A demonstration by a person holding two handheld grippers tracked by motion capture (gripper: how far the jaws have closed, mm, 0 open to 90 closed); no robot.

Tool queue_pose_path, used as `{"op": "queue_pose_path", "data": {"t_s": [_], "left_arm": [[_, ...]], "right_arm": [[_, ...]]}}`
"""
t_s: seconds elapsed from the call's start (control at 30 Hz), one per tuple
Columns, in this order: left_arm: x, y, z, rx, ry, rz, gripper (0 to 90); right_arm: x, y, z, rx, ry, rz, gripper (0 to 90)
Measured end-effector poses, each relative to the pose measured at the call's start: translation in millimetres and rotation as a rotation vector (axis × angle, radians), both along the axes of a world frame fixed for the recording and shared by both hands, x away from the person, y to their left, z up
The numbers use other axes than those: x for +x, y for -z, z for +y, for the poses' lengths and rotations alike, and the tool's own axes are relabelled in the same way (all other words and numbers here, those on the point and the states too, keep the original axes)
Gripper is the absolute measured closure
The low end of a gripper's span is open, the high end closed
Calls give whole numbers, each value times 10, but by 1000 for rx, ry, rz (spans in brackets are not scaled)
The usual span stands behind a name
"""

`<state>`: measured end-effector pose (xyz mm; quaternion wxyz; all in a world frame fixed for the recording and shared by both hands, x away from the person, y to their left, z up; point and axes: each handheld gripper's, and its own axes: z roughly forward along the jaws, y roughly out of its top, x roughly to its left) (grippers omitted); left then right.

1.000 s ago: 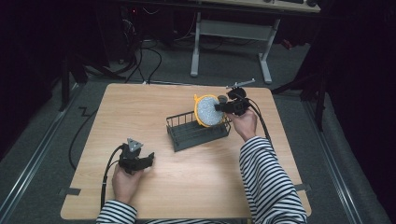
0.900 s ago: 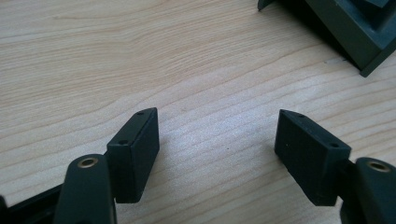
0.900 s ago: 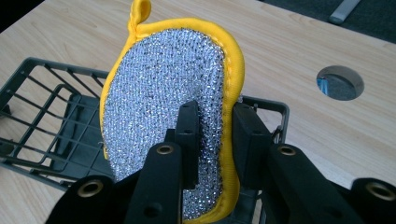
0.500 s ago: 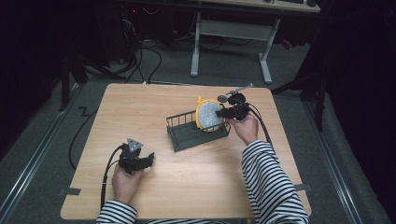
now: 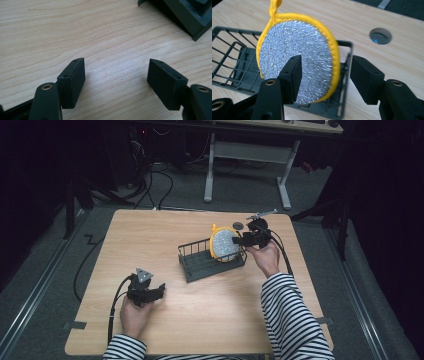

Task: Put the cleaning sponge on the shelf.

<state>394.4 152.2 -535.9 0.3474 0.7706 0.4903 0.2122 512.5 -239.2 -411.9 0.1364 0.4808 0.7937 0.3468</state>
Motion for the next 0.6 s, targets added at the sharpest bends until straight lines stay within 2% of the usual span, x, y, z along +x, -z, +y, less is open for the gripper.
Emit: {"op": "queue_pose_path", "data": {"t_s": [0.17,0.37,0.6], "left_arm": [[0,0,0,0,0,0,314],[0,0,0,1,0,0,314],[1,1,-3,0,-1,-2,314]], "right_arm": [[-127,-93,-216,42,36,-29,431],[-347,-117,-517,74,81,-52,433],[-623,-37,-792,57,103,-41,432]]}}
